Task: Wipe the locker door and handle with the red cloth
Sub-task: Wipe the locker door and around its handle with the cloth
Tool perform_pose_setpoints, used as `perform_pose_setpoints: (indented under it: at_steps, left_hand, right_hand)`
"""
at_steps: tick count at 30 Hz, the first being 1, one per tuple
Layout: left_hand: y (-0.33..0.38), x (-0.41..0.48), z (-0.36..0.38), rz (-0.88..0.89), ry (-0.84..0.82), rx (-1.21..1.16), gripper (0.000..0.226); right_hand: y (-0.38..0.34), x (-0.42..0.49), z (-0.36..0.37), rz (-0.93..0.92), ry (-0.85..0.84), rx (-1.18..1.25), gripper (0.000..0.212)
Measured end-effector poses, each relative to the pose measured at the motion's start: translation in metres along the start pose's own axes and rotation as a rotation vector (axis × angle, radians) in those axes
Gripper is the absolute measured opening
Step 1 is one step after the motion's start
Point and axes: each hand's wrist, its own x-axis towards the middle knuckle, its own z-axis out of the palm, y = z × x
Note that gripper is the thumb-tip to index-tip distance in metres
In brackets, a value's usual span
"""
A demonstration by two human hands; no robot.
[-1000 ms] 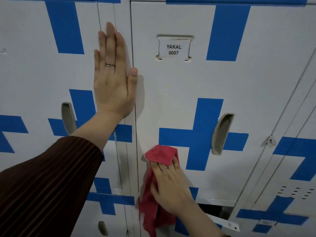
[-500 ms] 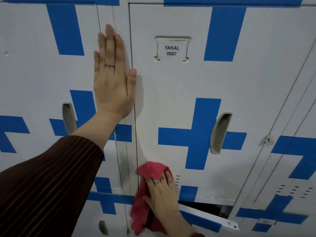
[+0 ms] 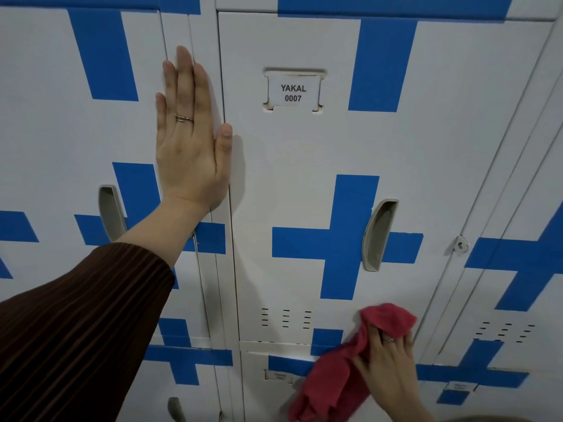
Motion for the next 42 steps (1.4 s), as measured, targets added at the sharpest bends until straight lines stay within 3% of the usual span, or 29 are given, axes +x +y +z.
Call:
perform_pose_setpoints:
  at_steps: [4,8,12,17,23,31,37,42]
  left_hand:
    - [0.0,0.0,0.0,0.001,-0.003,0.0,0.061]
    - [0.0,0.001,0.0,0.005,0.002,0.01,0.061]
    - [0.0,0.0,0.001,0.0,0.001,0.021,0.061]
    - [-0.001,0.0,0.0,-0.001,-0.001,0.032,0.06]
    - [0.0,0.0,0.0,-0.005,-0.011,0.029,0.061]
    - [-0.001,0.0,0.0,0.0,-0.007,0.045,0.061]
    - [0.0,-0.001,0.0,-0.003,-0.007,0.052,0.061]
    - [-0.001,0.0,0.0,0.002,-0.006,0.046,0.06]
  right_hand:
    - [0.011,0.013,-0.019,0.004,0.078,0.027,0.076]
    - [-0.01,0.066,-0.076,0.105,0.387,0.221,0.092]
    - [-0.035,0.101,-0.112,0.058,0.524,0.229,0.098]
    - [-0.037,0.082,-0.096,-0.002,0.457,0.201,0.095]
    - [-0.042,0.113,-0.129,0.03,0.559,0.296,0.102]
    - [-0.021,0.081,-0.098,-0.039,0.477,0.14,0.078]
    - [-0.059,0.109,-0.126,0.129,0.603,0.475,0.08]
    - [-0.059,0.093,-0.11,0.12,0.571,0.463,0.074]
